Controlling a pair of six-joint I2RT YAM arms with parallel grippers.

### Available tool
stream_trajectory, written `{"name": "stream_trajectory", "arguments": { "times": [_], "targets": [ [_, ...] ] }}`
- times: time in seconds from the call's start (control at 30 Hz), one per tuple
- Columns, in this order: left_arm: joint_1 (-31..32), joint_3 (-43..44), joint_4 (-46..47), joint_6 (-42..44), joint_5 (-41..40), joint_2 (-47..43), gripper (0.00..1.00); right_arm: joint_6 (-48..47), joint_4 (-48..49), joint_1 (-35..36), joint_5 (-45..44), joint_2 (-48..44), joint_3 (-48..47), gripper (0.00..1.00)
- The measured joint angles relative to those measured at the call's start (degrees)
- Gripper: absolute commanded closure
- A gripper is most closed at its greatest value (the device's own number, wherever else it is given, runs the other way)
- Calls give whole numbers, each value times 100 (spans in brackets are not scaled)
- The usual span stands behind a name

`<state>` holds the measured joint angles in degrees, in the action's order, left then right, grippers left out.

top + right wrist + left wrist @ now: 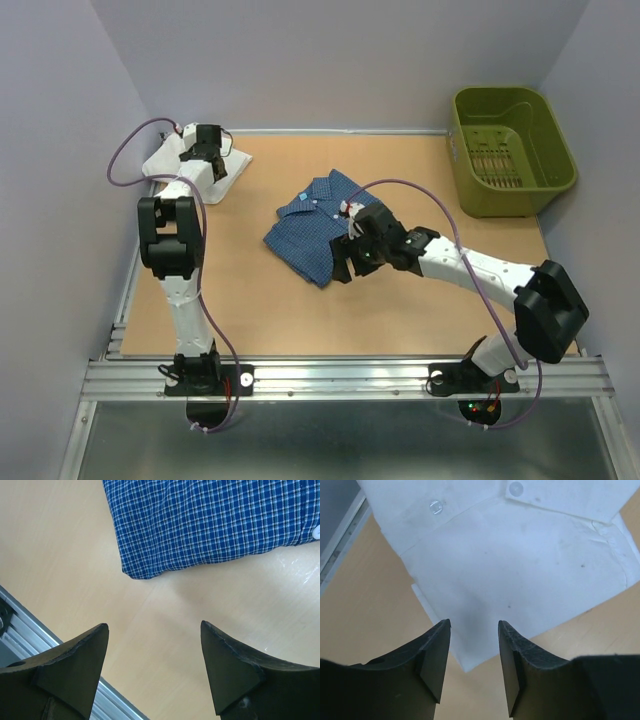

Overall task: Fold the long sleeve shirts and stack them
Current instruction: Fold the shirt

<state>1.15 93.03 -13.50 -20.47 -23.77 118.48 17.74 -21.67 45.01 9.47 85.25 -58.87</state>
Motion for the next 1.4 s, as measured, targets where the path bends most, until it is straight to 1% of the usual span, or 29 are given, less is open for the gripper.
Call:
{"name": "stream_trajectory", "arguments": {
  "times": [0.2,0.33,0.53,0.67,0.7,0.77,0.8,0.87,0.93,1.0,1.1,1.2,1.3,1.4],
  "targets": [
    [-79,249,-50,-260,330,535,49,-2,0,0,37,-81,98,21],
    [-79,273,-76,-682,675,813,50,-4,9,0,48,-190,162,21],
    [-50,378,-7,-1405,1401,822,50,-9,20,0,35,-267,186,21],
    [96,420,70,-1827,1805,837,43,-17,28,0,-70,-348,317,21],
    [170,420,92,-1919,1902,837,39,-15,26,0,-175,-365,354,21],
    [289,420,151,-2074,2050,835,34,-2,17,0,-328,-389,367,21],
    [343,413,177,-2127,2076,822,29,2,24,-2,-413,-404,367,21],
    [428,328,225,-2214,2100,743,25,9,26,-59,-540,-439,367,21],
    [555,-44,247,-2306,2094,345,20,24,31,-212,-590,-455,367,21],
    [664,-468,212,-2400,2000,-219,19,26,28,-415,-625,-455,365,21],
    [863,-931,107,-2503,1768,-1233,19,22,26,-1093,-605,-330,260,22],
    [1121,-1279,35,-2599,1434,-2179,19,46,33,-1843,-501,11,-50,25],
    [1672,-1921,44,-2763,1161,-3047,21,140,39,-2439,-358,457,-498,29],
    [2192,-2684,79,-2955,1189,-3390,24,223,70,-2975,-208,1045,-1025,31]
  ]
}}
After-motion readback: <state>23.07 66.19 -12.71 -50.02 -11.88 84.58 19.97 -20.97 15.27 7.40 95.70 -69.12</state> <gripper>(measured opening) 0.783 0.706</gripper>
